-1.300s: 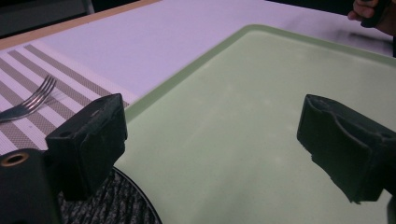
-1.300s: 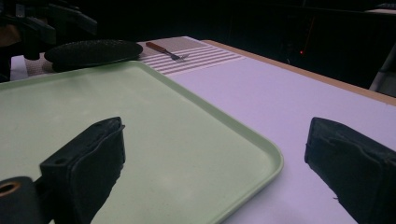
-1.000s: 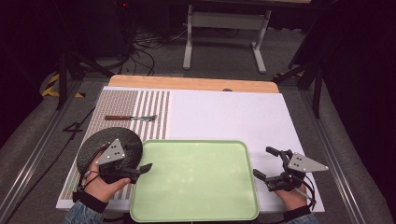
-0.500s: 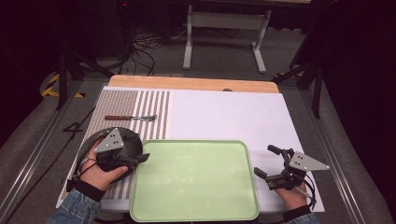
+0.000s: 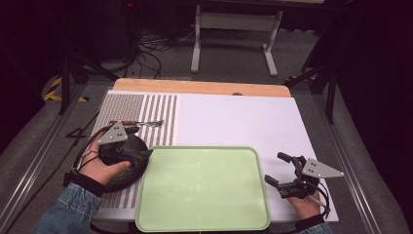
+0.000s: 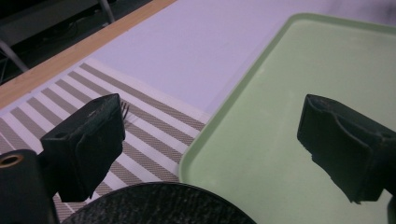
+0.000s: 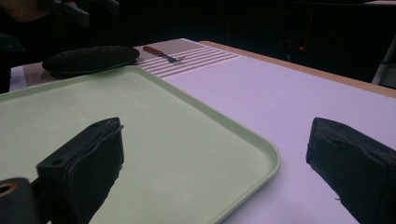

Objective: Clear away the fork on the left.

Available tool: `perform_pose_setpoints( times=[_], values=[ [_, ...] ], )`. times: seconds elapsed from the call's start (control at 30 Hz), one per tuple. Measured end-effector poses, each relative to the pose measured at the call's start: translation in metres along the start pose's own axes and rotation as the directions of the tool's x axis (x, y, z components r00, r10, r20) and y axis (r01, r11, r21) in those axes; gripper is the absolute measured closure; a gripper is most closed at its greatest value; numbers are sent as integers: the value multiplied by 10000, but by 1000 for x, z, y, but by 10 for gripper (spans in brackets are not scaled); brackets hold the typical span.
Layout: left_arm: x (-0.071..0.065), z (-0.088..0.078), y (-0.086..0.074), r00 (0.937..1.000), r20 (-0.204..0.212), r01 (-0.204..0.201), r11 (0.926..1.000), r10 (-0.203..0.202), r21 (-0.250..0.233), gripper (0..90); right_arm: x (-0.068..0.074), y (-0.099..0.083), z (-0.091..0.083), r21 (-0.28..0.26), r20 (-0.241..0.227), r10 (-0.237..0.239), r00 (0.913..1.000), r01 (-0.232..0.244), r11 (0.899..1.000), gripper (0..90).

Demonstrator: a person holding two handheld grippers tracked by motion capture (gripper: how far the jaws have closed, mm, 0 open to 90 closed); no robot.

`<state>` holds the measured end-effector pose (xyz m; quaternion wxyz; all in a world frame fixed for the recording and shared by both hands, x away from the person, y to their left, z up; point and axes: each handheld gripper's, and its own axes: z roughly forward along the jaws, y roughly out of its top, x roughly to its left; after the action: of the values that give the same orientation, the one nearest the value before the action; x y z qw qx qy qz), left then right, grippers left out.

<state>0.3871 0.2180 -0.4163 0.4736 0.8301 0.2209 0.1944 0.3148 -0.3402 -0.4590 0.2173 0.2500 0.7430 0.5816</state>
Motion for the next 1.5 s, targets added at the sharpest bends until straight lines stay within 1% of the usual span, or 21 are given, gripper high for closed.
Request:
perform_pose_setpoints(
  times=[0.1,0.2,0.27,0.37,0.6,0.63,0.67,0.7,0.77,0.97,1.03,1.07,1.17,1.2,1.27,1.3,1.33,1.4,1.43,1.47,1.5],
  values=[
    [9,1,2,9999,-38,-130,9996,131,249,100,0,0,0,15,-32,9,10000,-9,10000,46],
    [19,1,4,9999,-107,7,9990,-2,445,106,0,0,1,60,-41,0,10000,0,10000,46],
    [24,1,6,10000,-17,14,9990,-13,444,118,0,0,1,66,-118,13,9999,-13,10000,53],
    [32,2,8,9999,-42,98,9986,-96,522,122,0,-1,2,125,-210,35,9998,-32,9999,58],
    [50,8,8,9989,-441,205,9928,-154,1177,122,0,-1,2,128,-263,24,9997,-20,9999,60],
    [53,9,8,9980,-617,221,9888,-132,1473,125,0,-1,2,133,-271,8,9996,-4,9999,60],
    [53,9,8,9980,-617,221,9888,-132,1473,125,0,-1,2,133,-271,8,9996,-4,9999,60],
    [55,10,8,9974,-713,205,9878,-95,1546,125,0,-1,2,127,-290,8,9996,-4,9999,60],
    [60,11,7,9969,-774,279,9853,-150,1688,123,0,-1,2,110,-302,7,9995,-3,9999,60],
    [75,16,3,9945,-995,508,9826,-333,1784,120,0,-1,1,115,-325,26,9995,-22,9999,60],
    [79,17,1,9946,-943,598,9839,-443,1684,124,0,-1,1,118,-343,51,9994,-47,9999,60],
    [84,19,-1,9938,-932,745,9850,-604,1557,130,0,-1,1,136,-322,106,9994,-101,9999,60],
    [88,21,-4,9926,-991,854,9847,-708,1522,130,0,-2,0,119,-286,90,9996,-87,9999,60],
    [91,24,-6,9926,-988,848,9849,-703,1512,130,0,-2,-1,69,-279,102,9996,-100,9999,60],
    [92,26,-7,9927,-988,838,9847,-692,1526,130,-1,-2,-1,73,-273,106,9996,-104,9999,60],
    [93,27,-7,9925,-1023,826,9838,-668,1590,129,0,-2,-1,87,-284,118,9995,-115,9999,60],
    [96,30,-9,9927,-1051,778,9806,-594,1802,130,0,-2,-1,111,-292,108,9995,-105,9999,60],
    [100,31,-9,9912,-1280,625,9733,-346,2210,130,0,-2,0,109,-299,102,9995,-99,9999,60],
    [100,31,-9,9912,-1280,625,9733,-346,2210,130,0,-2,0,112,-301,103,9995,-100,9999,60],
    [103,31,-9,9907,-1326,616,9709,-312,2314,130,0,-2,0,109,-301,109,9995,-105,9999,60],
    [105,32,-9,9899,-1391,600,9711,-280,2311,130,0,-2,0,109,-301,109,9995,-105,9999,60]
  ],
)
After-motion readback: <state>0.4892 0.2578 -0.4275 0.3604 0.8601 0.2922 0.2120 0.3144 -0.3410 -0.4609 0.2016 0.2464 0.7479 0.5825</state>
